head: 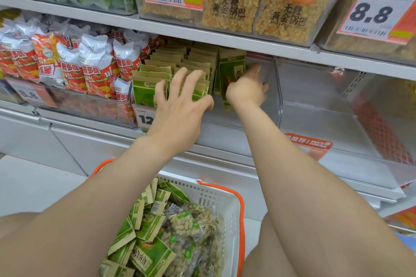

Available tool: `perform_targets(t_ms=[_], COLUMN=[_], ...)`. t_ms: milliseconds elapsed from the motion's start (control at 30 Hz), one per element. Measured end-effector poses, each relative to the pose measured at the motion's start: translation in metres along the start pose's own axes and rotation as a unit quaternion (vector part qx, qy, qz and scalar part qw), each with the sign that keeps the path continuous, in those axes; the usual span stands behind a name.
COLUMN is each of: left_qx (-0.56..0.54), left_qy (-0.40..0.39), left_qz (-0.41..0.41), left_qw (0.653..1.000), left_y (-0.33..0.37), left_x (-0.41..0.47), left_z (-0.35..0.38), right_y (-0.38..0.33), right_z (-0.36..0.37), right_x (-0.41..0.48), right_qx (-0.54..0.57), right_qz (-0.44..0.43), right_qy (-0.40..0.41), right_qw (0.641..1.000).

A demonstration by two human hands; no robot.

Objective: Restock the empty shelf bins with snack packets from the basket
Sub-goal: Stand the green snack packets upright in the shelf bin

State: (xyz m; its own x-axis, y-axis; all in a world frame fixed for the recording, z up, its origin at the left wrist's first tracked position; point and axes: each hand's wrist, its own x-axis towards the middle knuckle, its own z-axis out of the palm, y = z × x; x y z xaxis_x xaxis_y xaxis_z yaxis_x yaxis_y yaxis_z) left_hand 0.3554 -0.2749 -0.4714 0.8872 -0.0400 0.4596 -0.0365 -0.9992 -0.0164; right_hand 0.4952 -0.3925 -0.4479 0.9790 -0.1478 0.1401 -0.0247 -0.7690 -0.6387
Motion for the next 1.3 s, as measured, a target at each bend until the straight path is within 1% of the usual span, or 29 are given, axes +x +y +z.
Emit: perform_targets(t_ms=[67, 100, 200, 367, 433, 567, 667, 800, 900, 1033, 1100, 1200, 1300], left_qx=[0.014, 0.017, 0.018, 0.017, 0.016, 0.01, 0.008, 0.002, -0.013, -0.048, -0.06, -0.055, -0.042], left_qy=[-0.004, -0.004, -0.007, -0.002, -0.001, -0.007, -0.016, -0.021, -0.019, -0.008, 0.012, 0.064, 0.104], left_qz=[0.004, 0.003, 0.0, -0.007, -0.01, -0.009, -0.007, -0.002, 0.005, 0.006, 0.01, 0.015, 0.007], left_qw=[1.0, 1.0, 1.0, 1.0, 1.0, 1.0, 1.0, 1.0, 1.0, 0.999, 0.998, 0.996, 0.994], left_y=[0.0, 0.0, 0.0, 0.0, 0.001, 0.001, 0.0, -0.001, -0.002, -0.002, -0.002, -0.004, -0.009], left_x=[0.0, 0.0, 0.002, 0.004, 0.004, 0.003, 0.002, 0.001, -0.001, -0.002, -0.003, -0.007, -0.014], left_z=[0.002, 0.004, 0.005, 0.01, 0.01, 0.009, 0.007, 0.006, 0.004, -0.003, -0.007, -0.013, -0.017], right_y=[-0.004, -0.005, -0.007, -0.001, -0.001, 0.001, 0.004, 0.012, 0.018, 0.02, 0.02, 0.019, 0.017], right_z=[0.008, 0.011, 0.015, 0.023, 0.028, 0.038, 0.04, 0.036, 0.03, 0.018, 0.011, -0.004, -0.021], right_x=[0.019, 0.028, 0.038, 0.041, 0.044, 0.043, 0.043, 0.039, 0.033, 0.02, 0.012, -0.006, -0.033], right_qx=[0.025, 0.019, 0.017, 0.104, 0.091, 0.061, 0.069, 0.054, 0.032, -0.007, -0.015, -0.012, 0.023], right_qz=[0.041, 0.05, 0.041, 0.04, 0.016, -0.082, -0.091, -0.084, -0.094, -0.108, -0.137, -0.186, -0.255], right_qy=[-0.012, -0.02, -0.029, -0.003, -0.002, -0.035, -0.047, -0.123, -0.151, -0.152, -0.141, -0.102, -0.051], right_qw=[0.999, 0.998, 0.999, 0.994, 0.996, 0.994, 0.992, 0.987, 0.984, 0.982, 0.98, 0.977, 0.965])
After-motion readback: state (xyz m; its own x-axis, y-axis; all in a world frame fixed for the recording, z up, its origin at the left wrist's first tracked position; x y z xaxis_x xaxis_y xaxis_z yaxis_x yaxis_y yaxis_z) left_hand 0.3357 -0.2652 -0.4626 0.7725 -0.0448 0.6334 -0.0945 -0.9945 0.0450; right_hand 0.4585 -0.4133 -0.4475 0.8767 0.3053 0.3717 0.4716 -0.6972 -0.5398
